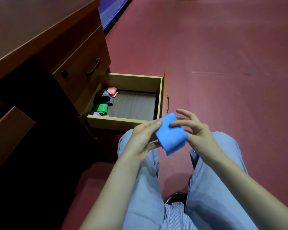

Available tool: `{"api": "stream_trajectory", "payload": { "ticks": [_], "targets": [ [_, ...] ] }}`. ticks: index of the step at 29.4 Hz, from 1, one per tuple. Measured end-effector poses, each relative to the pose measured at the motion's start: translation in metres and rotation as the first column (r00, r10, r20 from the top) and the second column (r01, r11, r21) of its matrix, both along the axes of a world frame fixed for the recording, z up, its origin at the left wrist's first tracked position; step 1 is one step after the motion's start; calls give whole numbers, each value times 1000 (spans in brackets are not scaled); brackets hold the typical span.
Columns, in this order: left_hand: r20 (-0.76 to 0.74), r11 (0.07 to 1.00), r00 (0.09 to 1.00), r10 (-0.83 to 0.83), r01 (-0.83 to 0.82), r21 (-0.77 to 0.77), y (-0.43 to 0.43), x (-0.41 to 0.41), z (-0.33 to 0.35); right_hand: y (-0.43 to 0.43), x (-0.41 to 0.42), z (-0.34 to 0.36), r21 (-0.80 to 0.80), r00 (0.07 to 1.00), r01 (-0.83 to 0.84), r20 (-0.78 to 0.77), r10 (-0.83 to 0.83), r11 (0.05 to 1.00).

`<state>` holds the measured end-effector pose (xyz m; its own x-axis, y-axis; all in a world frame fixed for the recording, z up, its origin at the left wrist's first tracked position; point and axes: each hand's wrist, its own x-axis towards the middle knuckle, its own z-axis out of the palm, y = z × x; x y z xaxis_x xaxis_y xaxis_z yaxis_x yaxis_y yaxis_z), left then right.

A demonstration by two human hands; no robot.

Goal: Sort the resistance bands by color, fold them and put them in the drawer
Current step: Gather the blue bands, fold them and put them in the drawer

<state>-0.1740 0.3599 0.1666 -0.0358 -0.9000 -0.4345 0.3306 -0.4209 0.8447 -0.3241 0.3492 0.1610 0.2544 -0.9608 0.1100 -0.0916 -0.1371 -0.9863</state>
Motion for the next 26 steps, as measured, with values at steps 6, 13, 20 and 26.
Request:
{"api": "stream_trajectory", "payload": {
  "ticks": [6, 13, 20, 26],
  "targets": [
    [73, 982, 990, 118, -106, -154, 2, 6, -3, 8, 13, -5, 250, 971, -19, 235, -41, 968],
    [56, 944, 960, 273, -256, -207, -10, 12, -11, -13, 20, -12, 403, 947, -37, 306, -97, 914],
    [27, 907, 910, 414, -410, -93, -29, 25, -32, -44, 41, -29, 544, 968, -188, 245, 59, 818],
    [155, 908, 894, 420, -410, -89, -64, 66, -58, -87, 85, -53, 537, 990, -57, 138, -21, 841]
  ]
}}
